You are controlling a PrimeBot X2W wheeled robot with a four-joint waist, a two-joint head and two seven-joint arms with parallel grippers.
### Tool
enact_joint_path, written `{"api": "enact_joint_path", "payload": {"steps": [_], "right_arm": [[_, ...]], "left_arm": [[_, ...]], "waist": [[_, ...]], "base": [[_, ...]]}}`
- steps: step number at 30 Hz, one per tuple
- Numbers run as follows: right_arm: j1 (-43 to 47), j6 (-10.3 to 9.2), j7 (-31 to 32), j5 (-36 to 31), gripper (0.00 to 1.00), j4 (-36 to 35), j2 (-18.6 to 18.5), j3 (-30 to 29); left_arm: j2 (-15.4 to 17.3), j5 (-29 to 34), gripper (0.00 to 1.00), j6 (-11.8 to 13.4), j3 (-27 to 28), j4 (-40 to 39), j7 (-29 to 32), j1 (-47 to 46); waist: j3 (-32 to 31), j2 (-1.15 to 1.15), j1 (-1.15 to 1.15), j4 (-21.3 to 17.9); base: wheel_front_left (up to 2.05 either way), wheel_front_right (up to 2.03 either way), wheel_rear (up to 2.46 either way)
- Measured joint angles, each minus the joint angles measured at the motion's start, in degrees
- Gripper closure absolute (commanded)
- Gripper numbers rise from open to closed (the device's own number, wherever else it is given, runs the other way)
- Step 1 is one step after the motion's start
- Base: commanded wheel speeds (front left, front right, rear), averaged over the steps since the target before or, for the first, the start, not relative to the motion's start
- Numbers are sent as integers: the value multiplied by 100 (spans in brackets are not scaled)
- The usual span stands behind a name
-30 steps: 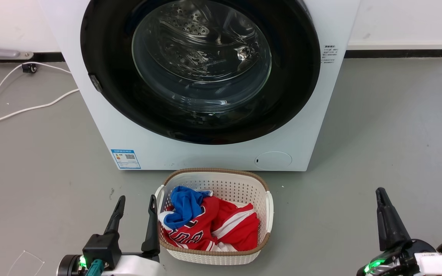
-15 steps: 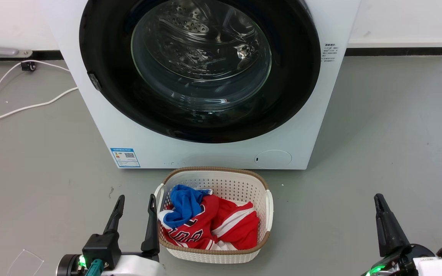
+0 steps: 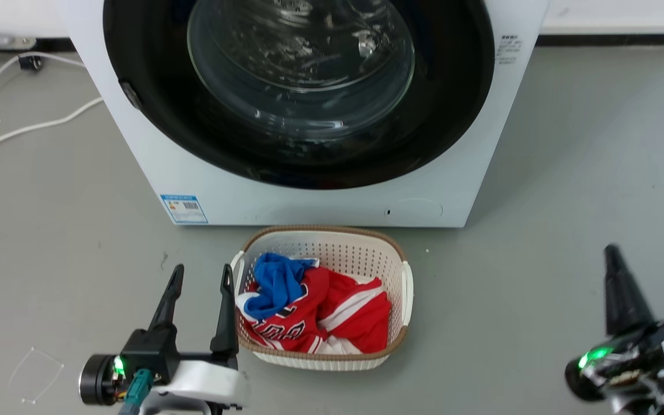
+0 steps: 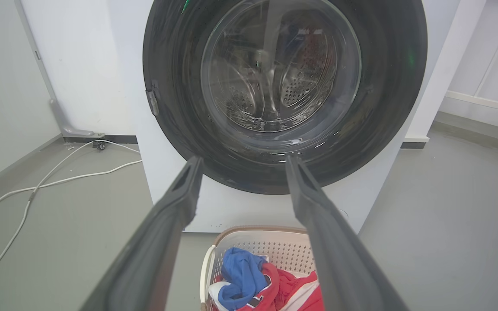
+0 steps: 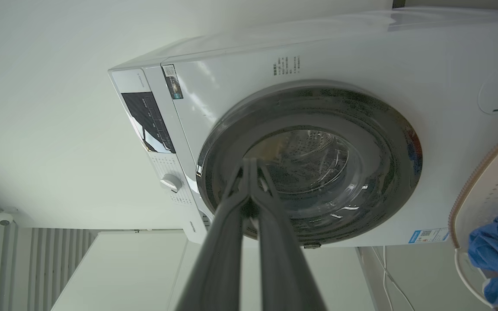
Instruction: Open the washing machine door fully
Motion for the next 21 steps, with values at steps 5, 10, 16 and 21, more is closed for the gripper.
{"api": "enact_joint_path", "payload": {"steps": [5,10,16,21], "right_arm": [[-783,0,274,70,100,305,-124,-543],[-1741,-1,490,-41,100,743,-510,-860],[-2883,-1,824,-183,100,1346,-1003,-945],[-3914,0,1080,-278,100,1759,-1276,-769]], "left_arm": [[0,69,0,-67,29,-114,0,-268],[0,183,0,-99,82,-209,-1,-594],[-1,258,0,-186,110,-319,-1,-954],[0,274,0,-240,171,-378,-1,-1200]], "waist": [[347,0,0,20],[766,0,0,50],[1300,0,1,119],[1722,0,1,194]], "base": [[0,0,0],[0,0,0],[0,0,0],[0,0,0]]}}
